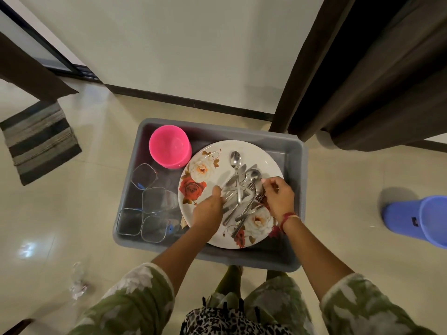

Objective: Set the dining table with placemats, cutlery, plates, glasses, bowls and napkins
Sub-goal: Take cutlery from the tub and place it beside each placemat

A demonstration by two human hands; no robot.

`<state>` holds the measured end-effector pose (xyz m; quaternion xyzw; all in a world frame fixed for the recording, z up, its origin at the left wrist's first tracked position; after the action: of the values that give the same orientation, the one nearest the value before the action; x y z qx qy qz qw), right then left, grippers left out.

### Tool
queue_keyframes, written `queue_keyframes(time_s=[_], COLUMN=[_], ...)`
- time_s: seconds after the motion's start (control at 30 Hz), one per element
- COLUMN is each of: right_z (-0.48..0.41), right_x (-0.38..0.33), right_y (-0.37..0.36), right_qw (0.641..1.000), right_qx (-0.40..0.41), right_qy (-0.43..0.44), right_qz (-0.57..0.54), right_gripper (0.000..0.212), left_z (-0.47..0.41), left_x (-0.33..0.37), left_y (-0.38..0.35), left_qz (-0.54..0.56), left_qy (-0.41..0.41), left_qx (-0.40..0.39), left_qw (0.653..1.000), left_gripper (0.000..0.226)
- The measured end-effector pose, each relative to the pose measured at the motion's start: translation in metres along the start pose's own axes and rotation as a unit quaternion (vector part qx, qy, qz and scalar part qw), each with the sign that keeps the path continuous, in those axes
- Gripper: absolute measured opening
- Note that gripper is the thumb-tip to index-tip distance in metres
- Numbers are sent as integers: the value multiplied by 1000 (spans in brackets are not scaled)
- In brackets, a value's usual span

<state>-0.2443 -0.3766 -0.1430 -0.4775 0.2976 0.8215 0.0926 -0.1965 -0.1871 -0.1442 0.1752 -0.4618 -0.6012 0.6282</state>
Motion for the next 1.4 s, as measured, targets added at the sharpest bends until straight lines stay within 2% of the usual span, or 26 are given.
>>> queue_keyframes(time_s=[0.03,0.1,0.17,0.2,0.3,0.37,0.43,0.63,0.83,0.93,1.03,1.17,1.3,1.37,1.4], right_z=[-2,-3,3,5,4,-1,-5,-8,8,5,6,6,7,4,2], right_x=[-4,-17,-31,-36,-46,-53,-59,-48,-55,-62,-62,-62,-59,-57,-58], right_y=[-6,-29,-60,-75,-103,-109,-110,-100,-111,-115,-116,-116,-117,-113,-109], right_qw=[998,976,921,881,753,705,678,678,607,552,520,549,549,576,605], right_qx=[-16,-102,-202,-240,-262,-251,-264,-297,-297,-324,-362,-389,-394,-380,-366], right_qy=[16,90,189,242,355,383,382,351,423,453,461,427,431,421,416], right_qz=[53,172,274,329,489,542,570,574,603,621,621,604,598,589,571], right_gripper=[13,12,17,22,36,31,24,21,29,34,36,40,32,25,21], left_z=[1,1,2,2,-2,-3,-4,0,-3,-1,1,5,5,4,4], left_x=[-4,-13,-21,-25,-37,-41,-46,-46,-50,-54,-58,-52,-44,-41,-40], left_y=[6,19,30,34,37,38,38,30,28,31,32,34,33,35,38], left_qz=[40,118,165,181,201,202,191,187,205,215,231,231,245,277,301], left_qy=[19,54,85,103,129,132,137,139,154,168,171,172,166,161,155], left_qx=[13,52,90,104,118,111,110,99,103,99,101,92,94,112,133], left_qw=[999,990,978,972,964,964,966,967,961,957,952,953,951,941,932], left_gripper=[34,27,24,25,32,35,36,24,25,31,32,32,24,16,12])
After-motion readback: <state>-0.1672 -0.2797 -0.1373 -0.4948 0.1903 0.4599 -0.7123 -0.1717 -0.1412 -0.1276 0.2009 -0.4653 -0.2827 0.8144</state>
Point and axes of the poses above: each hand's wrist, its own z-axis away from the middle knuckle, its own y-axis out of the back of the hand, x = y × z, the point moved 4 cm from there along -z, towards the middle knuckle, and after that the axes turned 3 degrees about y, right-handed, at the moved point
